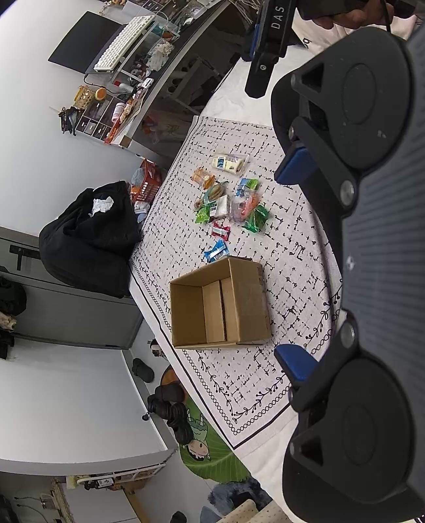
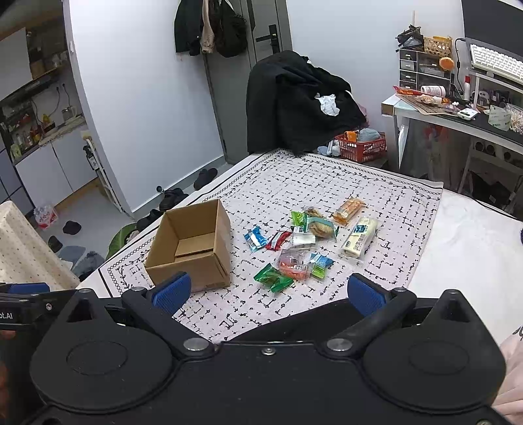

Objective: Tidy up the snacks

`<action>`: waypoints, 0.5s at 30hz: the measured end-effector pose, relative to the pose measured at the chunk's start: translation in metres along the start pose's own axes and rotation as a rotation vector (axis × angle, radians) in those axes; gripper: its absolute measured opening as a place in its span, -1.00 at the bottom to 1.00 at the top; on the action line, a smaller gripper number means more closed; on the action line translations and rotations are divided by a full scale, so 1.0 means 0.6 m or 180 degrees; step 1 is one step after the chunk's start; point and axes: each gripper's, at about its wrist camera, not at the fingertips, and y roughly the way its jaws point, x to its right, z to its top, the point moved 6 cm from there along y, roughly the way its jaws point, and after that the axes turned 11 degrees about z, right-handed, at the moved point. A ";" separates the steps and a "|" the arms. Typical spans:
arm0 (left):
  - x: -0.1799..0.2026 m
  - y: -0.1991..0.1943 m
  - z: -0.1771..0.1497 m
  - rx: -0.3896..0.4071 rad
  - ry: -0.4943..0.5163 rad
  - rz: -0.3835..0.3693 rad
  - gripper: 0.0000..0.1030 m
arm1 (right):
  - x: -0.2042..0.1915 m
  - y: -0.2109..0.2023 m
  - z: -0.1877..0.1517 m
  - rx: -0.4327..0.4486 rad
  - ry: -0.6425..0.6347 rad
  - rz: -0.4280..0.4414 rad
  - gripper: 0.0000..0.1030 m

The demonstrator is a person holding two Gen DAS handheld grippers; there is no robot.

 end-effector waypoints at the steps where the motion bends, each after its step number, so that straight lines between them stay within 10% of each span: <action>1: 0.000 0.000 0.000 -0.0008 0.0001 -0.0005 1.00 | 0.001 0.000 0.000 -0.0003 -0.0002 -0.0005 1.00; 15: 0.001 -0.003 0.000 0.0002 0.0010 -0.0032 1.00 | -0.002 -0.002 0.005 0.0018 -0.0012 -0.0009 1.00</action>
